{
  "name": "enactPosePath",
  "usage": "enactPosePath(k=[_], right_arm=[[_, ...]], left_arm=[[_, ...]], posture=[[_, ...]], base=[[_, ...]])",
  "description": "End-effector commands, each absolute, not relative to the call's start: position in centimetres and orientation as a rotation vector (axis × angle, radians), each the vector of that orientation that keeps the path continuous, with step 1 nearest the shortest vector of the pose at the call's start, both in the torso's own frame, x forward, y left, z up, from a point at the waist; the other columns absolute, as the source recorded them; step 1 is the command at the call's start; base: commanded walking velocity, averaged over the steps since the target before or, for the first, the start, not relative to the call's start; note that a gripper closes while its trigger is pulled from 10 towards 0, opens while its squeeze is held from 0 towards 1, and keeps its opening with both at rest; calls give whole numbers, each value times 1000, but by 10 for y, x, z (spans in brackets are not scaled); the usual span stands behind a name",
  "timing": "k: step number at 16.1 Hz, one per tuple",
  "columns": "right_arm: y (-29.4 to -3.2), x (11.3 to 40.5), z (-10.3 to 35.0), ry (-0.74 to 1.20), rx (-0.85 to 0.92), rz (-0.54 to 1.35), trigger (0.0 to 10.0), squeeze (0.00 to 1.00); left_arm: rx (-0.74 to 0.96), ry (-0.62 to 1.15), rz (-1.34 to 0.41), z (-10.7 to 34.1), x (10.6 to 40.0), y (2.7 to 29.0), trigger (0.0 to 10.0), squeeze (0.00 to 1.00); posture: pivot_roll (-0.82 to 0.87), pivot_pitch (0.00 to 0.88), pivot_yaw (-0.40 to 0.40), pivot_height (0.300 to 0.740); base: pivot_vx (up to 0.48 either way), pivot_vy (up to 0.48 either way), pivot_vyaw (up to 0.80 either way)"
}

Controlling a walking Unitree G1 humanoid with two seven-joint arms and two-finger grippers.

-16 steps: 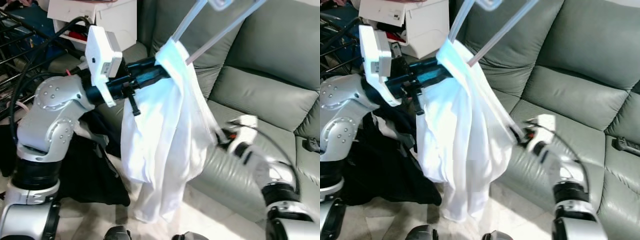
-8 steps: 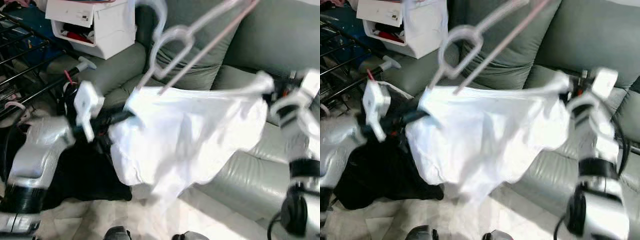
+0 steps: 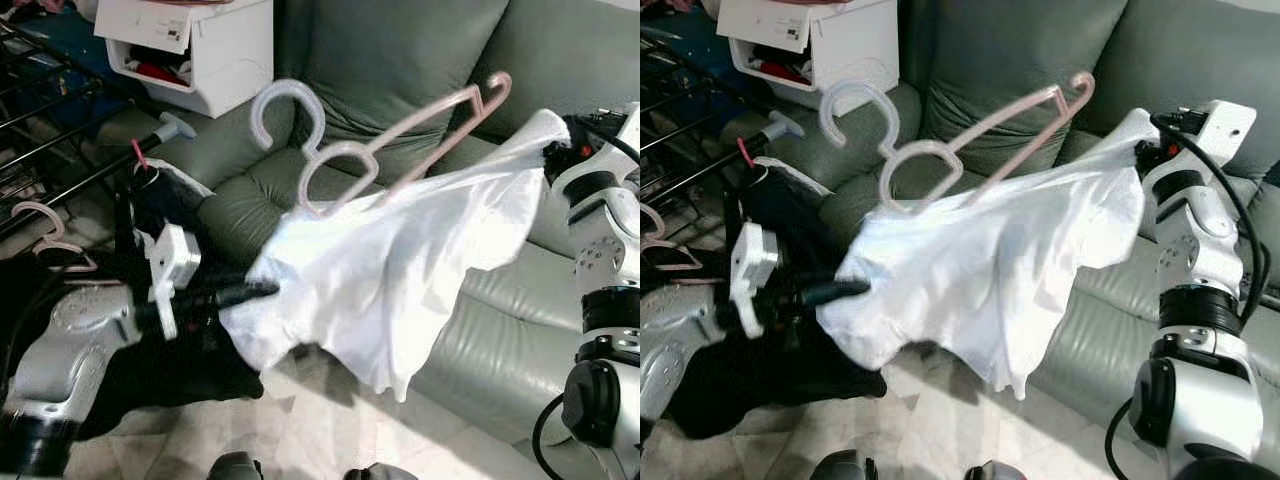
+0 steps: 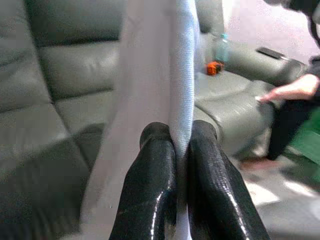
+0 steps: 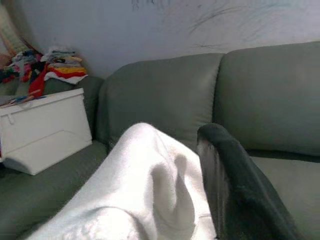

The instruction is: Hang hanger

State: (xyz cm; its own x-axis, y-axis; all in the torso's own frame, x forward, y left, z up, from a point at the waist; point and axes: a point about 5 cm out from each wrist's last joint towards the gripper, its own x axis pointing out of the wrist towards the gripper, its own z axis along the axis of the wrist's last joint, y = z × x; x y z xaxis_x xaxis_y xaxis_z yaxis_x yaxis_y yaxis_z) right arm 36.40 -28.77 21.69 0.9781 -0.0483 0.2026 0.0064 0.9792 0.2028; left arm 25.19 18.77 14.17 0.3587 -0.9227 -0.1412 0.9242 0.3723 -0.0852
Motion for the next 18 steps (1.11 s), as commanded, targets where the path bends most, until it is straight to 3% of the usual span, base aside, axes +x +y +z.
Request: enactPosePath(k=[1, 7, 10, 13, 18], right_arm=[[-301, 362, 240, -300, 197, -74, 0, 0], [-299, 364, 242, -316, 189, -55, 0, 0], [-293, 365, 238, -310, 184, -33, 0, 0], [-283, 368, 235, -295, 152, 3, 0, 0], [-259, 376, 229, -283, 89, 67, 0, 0]], left_arm=[[79, 231, -1230, 134, 245, 193, 0, 0], [265, 255, -1241, 122, 248, 194, 0, 0], [489, 267, -1183, 110, 259, 197, 0, 0], [641, 290, -1026, 104, 276, 203, 0, 0], [594, 284, -729, 99, 298, 200, 0, 0]], posture=[[-18, 0, -46, 740], [-26, 0, -45, 740], [-28, 0, -45, 740], [-29, 0, -48, 740], [-21, 0, -50, 740]], base=[[0, 0, 0], [0, 0, 0], [0, 0, 0], [0, 0, 0], [0, 0, 0]])
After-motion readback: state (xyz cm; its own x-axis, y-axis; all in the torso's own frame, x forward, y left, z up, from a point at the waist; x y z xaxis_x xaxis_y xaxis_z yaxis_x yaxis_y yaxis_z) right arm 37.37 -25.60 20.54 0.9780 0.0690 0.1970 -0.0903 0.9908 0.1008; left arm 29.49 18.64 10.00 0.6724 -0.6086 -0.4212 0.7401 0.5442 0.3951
